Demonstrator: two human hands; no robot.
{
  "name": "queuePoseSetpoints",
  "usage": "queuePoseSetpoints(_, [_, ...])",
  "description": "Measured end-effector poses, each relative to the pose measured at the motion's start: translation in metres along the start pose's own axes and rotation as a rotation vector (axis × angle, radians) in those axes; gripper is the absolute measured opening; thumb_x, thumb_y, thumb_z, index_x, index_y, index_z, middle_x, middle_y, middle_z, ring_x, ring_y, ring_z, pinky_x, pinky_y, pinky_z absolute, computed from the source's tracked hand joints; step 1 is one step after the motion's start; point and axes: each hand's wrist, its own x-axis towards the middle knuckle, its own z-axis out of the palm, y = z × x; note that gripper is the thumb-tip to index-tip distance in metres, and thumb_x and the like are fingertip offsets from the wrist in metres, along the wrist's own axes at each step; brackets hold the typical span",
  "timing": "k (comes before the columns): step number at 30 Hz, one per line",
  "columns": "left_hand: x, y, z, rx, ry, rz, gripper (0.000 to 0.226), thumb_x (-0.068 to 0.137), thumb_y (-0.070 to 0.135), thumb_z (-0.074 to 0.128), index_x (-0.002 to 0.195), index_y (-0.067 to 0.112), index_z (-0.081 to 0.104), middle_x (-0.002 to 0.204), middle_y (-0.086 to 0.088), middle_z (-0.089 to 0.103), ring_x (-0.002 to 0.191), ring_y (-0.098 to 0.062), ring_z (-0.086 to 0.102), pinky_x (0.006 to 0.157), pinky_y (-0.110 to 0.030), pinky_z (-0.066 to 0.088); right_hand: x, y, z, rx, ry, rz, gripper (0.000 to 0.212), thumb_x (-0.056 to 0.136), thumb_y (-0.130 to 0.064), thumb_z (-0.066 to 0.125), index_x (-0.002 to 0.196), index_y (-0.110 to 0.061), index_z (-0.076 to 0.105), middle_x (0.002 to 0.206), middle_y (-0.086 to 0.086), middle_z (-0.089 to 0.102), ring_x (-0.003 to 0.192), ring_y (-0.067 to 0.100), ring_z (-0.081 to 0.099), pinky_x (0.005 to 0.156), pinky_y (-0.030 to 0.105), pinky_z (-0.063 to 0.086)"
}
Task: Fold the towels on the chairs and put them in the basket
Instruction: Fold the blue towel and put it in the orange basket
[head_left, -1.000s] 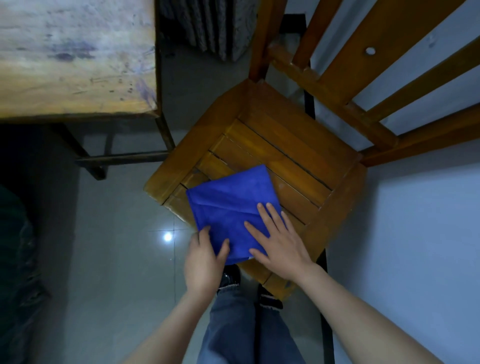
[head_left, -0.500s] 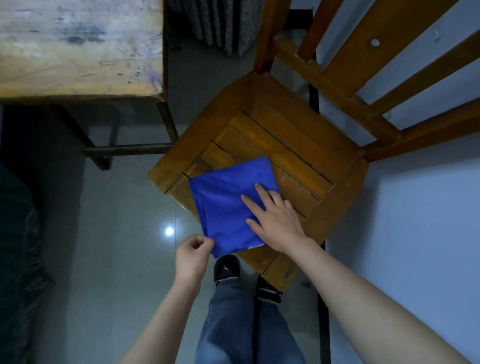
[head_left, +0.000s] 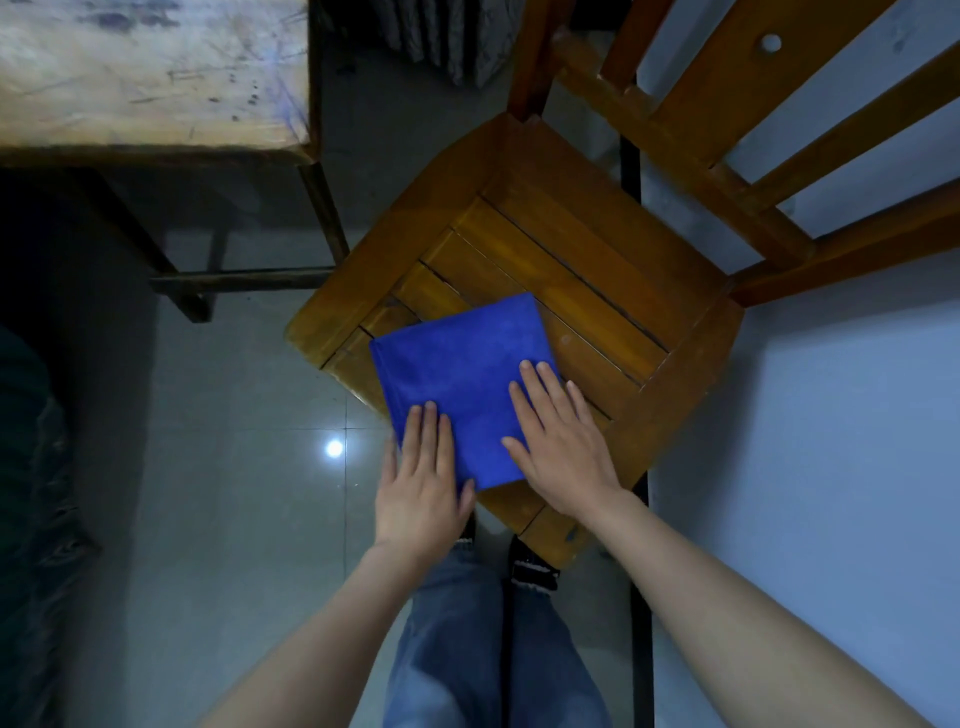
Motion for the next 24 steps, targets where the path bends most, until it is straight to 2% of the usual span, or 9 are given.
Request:
queuePoseSetpoints(2, [-0.001, -0.009, 0.003, 0.056, -0.129, 0.024, 0.087, 0.056, 0.044, 0.083, 0.12, -0.008, 0.056, 0.128, -0.027, 0.054, 0.118, -0.04, 0.053, 0.092, -0.055, 0.044, -0.014, 0.011, 0.004, -0.063, 0.02, -0.164, 0.06, 0.088, -0.048, 0.039, 0.129, -0.007, 0.053, 0.14, 0.015, 0.048, 0.131, 0.029, 0.043, 0.102, 0.046, 0.04])
queuePoseSetpoints(4, [0.003, -0.011, 0.002, 0.116, -0.199, 0.083, 0.097, 0.048, 0.052, 0.083, 0.119, -0.009, 0.057, 0.126, -0.03, 0.054, 0.117, -0.042, 0.053, 0.092, -0.055, 0.043, -0.025, 0.02, 0.008, -0.145, -0.039, -0.3, 0.069, 0.078, -0.056, 0.059, 0.128, -0.01, 0.055, 0.138, 0.014, 0.049, 0.129, 0.029, 0.046, 0.1, 0.045, 0.042])
queuePoseSetpoints(8, [0.006, -0.006, 0.006, 0.178, -0.191, 0.138, 0.1, 0.041, 0.046, 0.087, 0.126, 0.006, 0.056, 0.123, -0.034, 0.054, 0.113, -0.05, 0.052, 0.089, -0.059, 0.045, -0.038, 0.004, 0.017, -0.154, -0.11, -0.163, 0.09, 0.054, -0.057, 0.08, 0.127, -0.011, 0.056, 0.136, 0.015, 0.051, 0.127, 0.03, 0.048, 0.098, 0.046, 0.043])
queuePoseSetpoints(11, [0.001, -0.012, 0.016, 0.219, -0.09, 0.271, 0.095, 0.051, 0.036, 0.086, 0.132, 0.021, 0.039, 0.123, -0.03, 0.057, 0.111, -0.049, 0.055, 0.084, -0.058, 0.048, -0.058, -0.01, 0.028, -0.163, -0.069, -0.14, 0.09, 0.046, -0.056, 0.083, 0.122, -0.013, 0.061, 0.131, 0.017, 0.056, 0.121, 0.031, 0.054, 0.092, 0.051, 0.047])
queuePoseSetpoints(13, [-0.004, -0.019, 0.022, 0.235, 0.013, 0.366, 0.076, 0.062, 0.029, 0.075, 0.128, 0.023, 0.038, 0.119, -0.026, 0.061, 0.106, -0.045, 0.06, 0.078, -0.054, 0.053, -0.079, -0.017, 0.036, -0.185, -0.085, -0.119, 0.083, 0.042, -0.053, 0.085, 0.115, -0.019, 0.067, 0.125, 0.015, 0.061, 0.117, 0.029, 0.057, 0.084, 0.055, 0.05])
queuePoseSetpoints(16, [-0.009, -0.014, 0.024, 0.177, 0.062, 0.357, 0.04, 0.077, 0.023, 0.048, 0.117, 0.023, 0.044, 0.106, -0.025, 0.067, 0.093, -0.045, 0.065, 0.069, -0.047, 0.055, -0.092, -0.038, 0.042, -0.22, -0.119, 0.006, 0.063, 0.039, -0.04, 0.09, 0.098, -0.024, 0.073, 0.112, 0.013, 0.068, 0.108, 0.027, 0.064, 0.075, 0.058, 0.052])
queuePoseSetpoints(18, [-0.012, -0.003, 0.02, 0.14, 0.04, 0.339, 0.037, 0.073, 0.019, 0.057, 0.11, 0.018, 0.051, 0.101, -0.026, 0.068, 0.089, -0.046, 0.066, 0.064, -0.045, 0.055, -0.088, -0.05, 0.042, -0.195, -0.078, 0.115, 0.057, 0.038, -0.029, 0.091, 0.092, -0.025, 0.074, 0.101, 0.013, 0.071, 0.098, 0.027, 0.068, 0.072, 0.054, 0.053])
queuePoseSetpoints(20, [-0.015, 0.0, 0.011, 0.145, -0.001, 0.364, 0.045, 0.054, 0.012, 0.078, 0.098, 0.013, 0.067, 0.098, -0.025, 0.069, 0.086, -0.045, 0.067, 0.059, -0.041, 0.056, -0.08, -0.053, 0.036, -0.157, 0.008, 0.155, 0.055, 0.039, -0.025, 0.09, 0.092, -0.026, 0.074, 0.09, 0.012, 0.072, 0.087, 0.027, 0.07, 0.07, 0.047, 0.056])
queuePoseSetpoints(24, [-0.03, -0.015, -0.012, 0.135, -0.027, 0.37, 0.054, 0.03, 0.007, 0.088, 0.082, 0.008, 0.075, 0.09, -0.021, 0.071, 0.077, -0.04, 0.069, 0.05, -0.035, 0.055, -0.079, -0.05, 0.015, -0.067, 0.161, 0.014, 0.03, 0.052, -0.017, 0.08, 0.081, -0.021, 0.074, 0.069, 0.002, 0.065, 0.063, 0.022, 0.064, 0.057, 0.024, 0.05])
